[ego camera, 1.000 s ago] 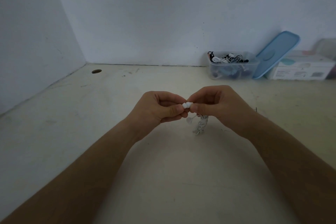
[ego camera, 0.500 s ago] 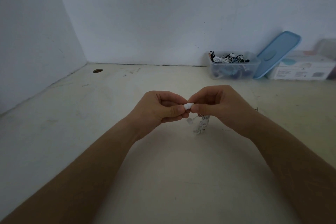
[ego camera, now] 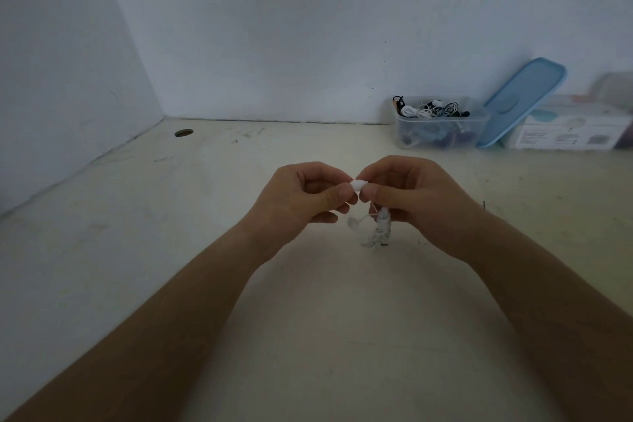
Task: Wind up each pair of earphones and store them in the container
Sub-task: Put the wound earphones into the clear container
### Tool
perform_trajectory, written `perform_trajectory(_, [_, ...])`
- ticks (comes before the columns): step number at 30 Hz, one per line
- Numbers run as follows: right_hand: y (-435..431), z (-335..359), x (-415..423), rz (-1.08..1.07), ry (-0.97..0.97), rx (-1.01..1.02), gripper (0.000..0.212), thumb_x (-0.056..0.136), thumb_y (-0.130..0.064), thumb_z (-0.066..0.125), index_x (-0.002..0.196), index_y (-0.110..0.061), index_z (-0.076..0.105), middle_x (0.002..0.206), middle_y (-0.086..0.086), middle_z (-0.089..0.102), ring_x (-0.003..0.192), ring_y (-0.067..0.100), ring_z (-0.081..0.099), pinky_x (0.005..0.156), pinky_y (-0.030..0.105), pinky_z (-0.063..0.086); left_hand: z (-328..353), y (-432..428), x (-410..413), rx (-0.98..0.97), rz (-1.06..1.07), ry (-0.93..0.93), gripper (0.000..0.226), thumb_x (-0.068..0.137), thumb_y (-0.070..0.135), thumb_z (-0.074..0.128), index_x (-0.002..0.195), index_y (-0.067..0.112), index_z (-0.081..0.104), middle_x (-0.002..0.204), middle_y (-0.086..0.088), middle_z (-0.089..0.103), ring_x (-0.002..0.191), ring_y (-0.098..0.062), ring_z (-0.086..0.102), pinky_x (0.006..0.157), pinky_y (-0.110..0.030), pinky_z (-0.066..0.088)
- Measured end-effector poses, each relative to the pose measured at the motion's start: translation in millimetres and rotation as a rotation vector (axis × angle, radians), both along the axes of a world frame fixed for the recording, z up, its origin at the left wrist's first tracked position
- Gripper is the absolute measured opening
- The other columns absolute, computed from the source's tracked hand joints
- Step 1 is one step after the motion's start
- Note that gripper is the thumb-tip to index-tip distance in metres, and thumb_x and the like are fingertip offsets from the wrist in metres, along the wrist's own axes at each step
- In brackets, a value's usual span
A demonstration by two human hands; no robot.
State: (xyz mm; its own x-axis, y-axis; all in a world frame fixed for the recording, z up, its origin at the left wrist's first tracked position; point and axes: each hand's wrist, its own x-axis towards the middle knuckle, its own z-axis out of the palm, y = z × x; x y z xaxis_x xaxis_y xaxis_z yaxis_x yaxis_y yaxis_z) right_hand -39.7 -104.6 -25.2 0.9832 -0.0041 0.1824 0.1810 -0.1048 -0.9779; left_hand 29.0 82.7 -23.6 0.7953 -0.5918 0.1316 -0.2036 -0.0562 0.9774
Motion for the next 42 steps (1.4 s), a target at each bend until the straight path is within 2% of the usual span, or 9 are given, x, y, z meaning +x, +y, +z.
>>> perform_trajectory(6, [1.9, -1.3, 2.3, -0.042, 0.033, 0.128, 0.015, 0.078, -0.018, 0.076, 0.091, -0.014, 0.073, 0.078, 0.005, 0.069, 0.067, 0.016, 0.062, 0.066, 0.032, 0.053, -2.8, -2.9, 0.7, 0.209, -0.028, -0.174, 0.015, 0.087, 0.017, 0.073, 0.102, 0.015, 0.073, 0.090, 0.002, 0.076, 0.081, -0.019, 0.070, 0.070, -0.027, 0.057])
perform_trajectory(10, [3.7, 1.1, 2.8, -0.088, 0.078, 0.197, 0.020, 0.078, -0.016, 0.073, 0.096, -0.008, 0.070, 0.076, 0.004, 0.066, 0.065, 0.016, 0.059, 0.062, 0.030, 0.052, -2.3, -1.5, -1.6, 0.250, -0.114, -0.135, 0.018, 0.086, 0.010, 0.075, 0.104, 0.011, 0.073, 0.087, -0.006, 0.076, 0.078, -0.015, 0.071, 0.072, -0.025, 0.056])
perform_trajectory(15, [6.0, 2.0, 5.3, -0.156, 0.142, 0.399, 0.006, 0.089, -0.005, 0.065, 0.093, -0.006, 0.061, 0.072, 0.011, 0.066, 0.058, 0.022, 0.060, 0.057, 0.031, 0.053, 0.2, -2.1, -4.4, 0.172, -0.096, -0.046, 0.017, 0.086, 0.007, 0.073, 0.102, 0.008, 0.069, 0.089, -0.011, 0.076, 0.077, -0.019, 0.074, 0.072, -0.026, 0.059])
perform_trajectory(23, [11.4, 0.8, 6.2, -0.049, 0.196, 0.379, 0.026, 0.095, 0.004, 0.047, 0.095, -0.004, 0.071, 0.071, 0.010, 0.051, 0.059, 0.020, 0.050, 0.057, 0.030, 0.046, 2.1, -5.2, -7.4, -0.083, -0.038, 0.205, 0.021, 0.078, 0.024, 0.070, 0.090, 0.008, 0.068, 0.081, -0.012, 0.074, 0.068, -0.017, 0.070, 0.062, -0.021, 0.056])
perform_trajectory(28, [20.3, 0.0, 5.6, -0.022, 0.249, 0.376, 0.012, 0.096, -0.006, 0.053, 0.086, -0.008, 0.059, 0.065, 0.007, 0.052, 0.053, 0.016, 0.047, 0.050, 0.026, 0.037, -1.6, -9.2, -7.9, -0.221, -0.089, 0.383, 0.021, 0.081, 0.015, 0.065, 0.098, 0.003, 0.071, 0.082, -0.010, 0.074, 0.071, -0.012, 0.072, 0.065, -0.017, 0.058])
perform_trajectory(33, [13.8, -2.3, 4.6, -0.022, 0.067, 0.258, 0.013, 0.085, -0.017, 0.068, 0.092, -0.007, 0.063, 0.068, 0.006, 0.055, 0.053, 0.011, 0.046, 0.054, 0.025, 0.041, 1.7, -6.4, -7.6, -0.212, -0.081, 0.410, 0.020, 0.090, 0.010, 0.061, 0.105, 0.001, 0.070, 0.089, -0.012, 0.075, 0.079, -0.013, 0.073, 0.068, -0.016, 0.058])
perform_trajectory(36, [11.9, -4.1, 4.5, -0.021, -0.001, 0.166, 0.007, 0.087, -0.007, 0.069, 0.093, -0.006, 0.067, 0.068, 0.006, 0.057, 0.054, 0.012, 0.045, 0.054, 0.024, 0.043, 4.9, -6.0, -7.8, -0.083, -0.006, 0.268, 0.018, 0.095, 0.018, 0.061, 0.100, 0.005, 0.071, 0.086, -0.009, 0.076, 0.075, -0.014, 0.073, 0.062, -0.018, 0.056])
perform_trajectory(39, [11.2, -6.0, 6.4, -0.092, 0.000, 0.178, 0.004, 0.087, 0.000, 0.068, 0.090, -0.003, 0.068, 0.069, 0.010, 0.059, 0.053, 0.013, 0.044, 0.052, 0.025, 0.040, 3.7, 1.8, 7.3, 0.149, 0.206, -0.111, 0.018, 0.096, 0.026, 0.063, 0.088, 0.012, 0.071, 0.077, -0.002, 0.076, 0.064, -0.012, 0.069, 0.057, -0.020, 0.051])
perform_trajectory(42, [9.6, -7.5, 7.9, -0.138, 0.037, 0.219, 0.006, 0.085, 0.003, 0.070, 0.086, -0.002, 0.066, 0.071, 0.016, 0.057, 0.052, 0.014, 0.043, 0.048, 0.024, 0.036, 2.1, 18.6, 29.4, 0.412, 0.376, -0.467, 0.007, 0.090, 0.024, 0.069, 0.086, 0.025, 0.074, 0.075, 0.013, 0.072, 0.066, 0.001, 0.064, 0.062, -0.009, 0.043])
